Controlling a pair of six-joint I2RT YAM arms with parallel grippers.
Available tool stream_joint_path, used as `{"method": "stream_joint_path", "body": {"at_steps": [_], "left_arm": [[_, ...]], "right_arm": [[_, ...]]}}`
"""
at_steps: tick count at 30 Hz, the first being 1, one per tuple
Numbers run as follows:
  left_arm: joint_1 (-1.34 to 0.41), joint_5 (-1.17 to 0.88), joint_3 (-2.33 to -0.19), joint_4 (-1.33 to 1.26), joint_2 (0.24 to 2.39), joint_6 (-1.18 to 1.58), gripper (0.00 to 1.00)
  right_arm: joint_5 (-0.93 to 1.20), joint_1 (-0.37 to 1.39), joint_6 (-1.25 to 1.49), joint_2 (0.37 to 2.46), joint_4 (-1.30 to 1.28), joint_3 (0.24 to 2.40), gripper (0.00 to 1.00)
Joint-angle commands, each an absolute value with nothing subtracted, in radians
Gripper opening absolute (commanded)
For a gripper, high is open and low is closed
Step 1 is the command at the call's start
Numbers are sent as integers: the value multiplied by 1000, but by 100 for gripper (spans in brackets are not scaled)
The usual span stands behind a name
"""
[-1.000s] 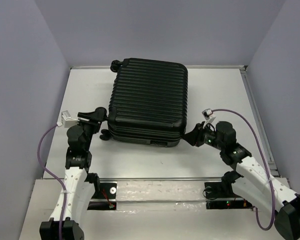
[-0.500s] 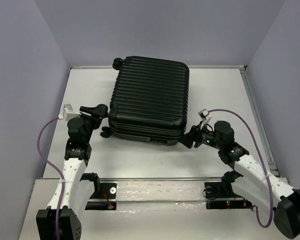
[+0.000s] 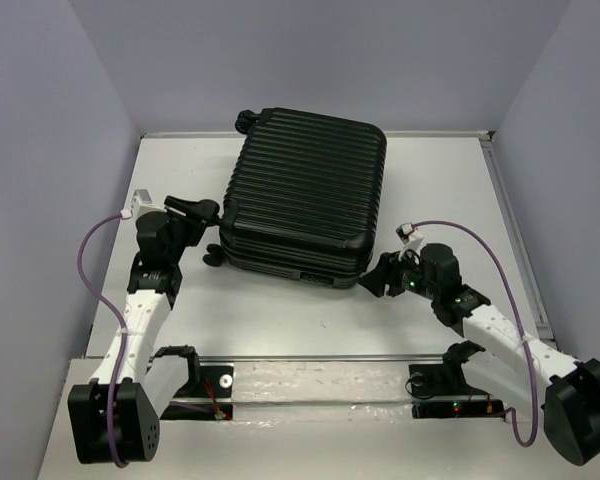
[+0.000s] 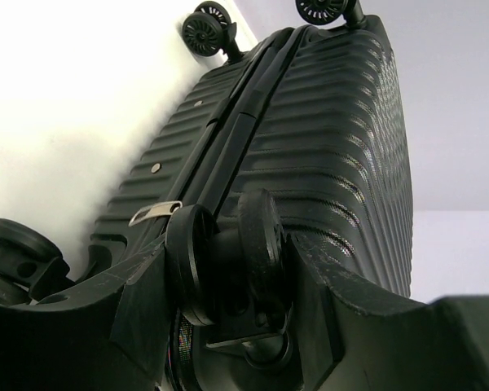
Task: Pack the luggage
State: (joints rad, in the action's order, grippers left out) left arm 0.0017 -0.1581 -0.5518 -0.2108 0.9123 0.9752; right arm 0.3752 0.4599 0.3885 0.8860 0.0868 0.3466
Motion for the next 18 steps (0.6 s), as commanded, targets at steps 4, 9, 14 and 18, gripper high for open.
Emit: {"method": "stream_joint_path", "body": {"at_steps": [4, 9, 14, 18], "left_arm": [[-15, -270, -617, -304, 927, 807, 6], [-15, -278, -578, -325, 928, 815, 6], [-15, -285, -545, -339, 933, 816, 6], [-15, -285, -509, -351, 917, 815, 6]], "right_arm": [[324, 466, 344, 948, 244, 336, 57], [390, 466, 344, 988, 337, 334, 52], [404, 512, 336, 1006, 402, 330, 39], [306, 619, 357, 927, 399, 310, 10]]}}
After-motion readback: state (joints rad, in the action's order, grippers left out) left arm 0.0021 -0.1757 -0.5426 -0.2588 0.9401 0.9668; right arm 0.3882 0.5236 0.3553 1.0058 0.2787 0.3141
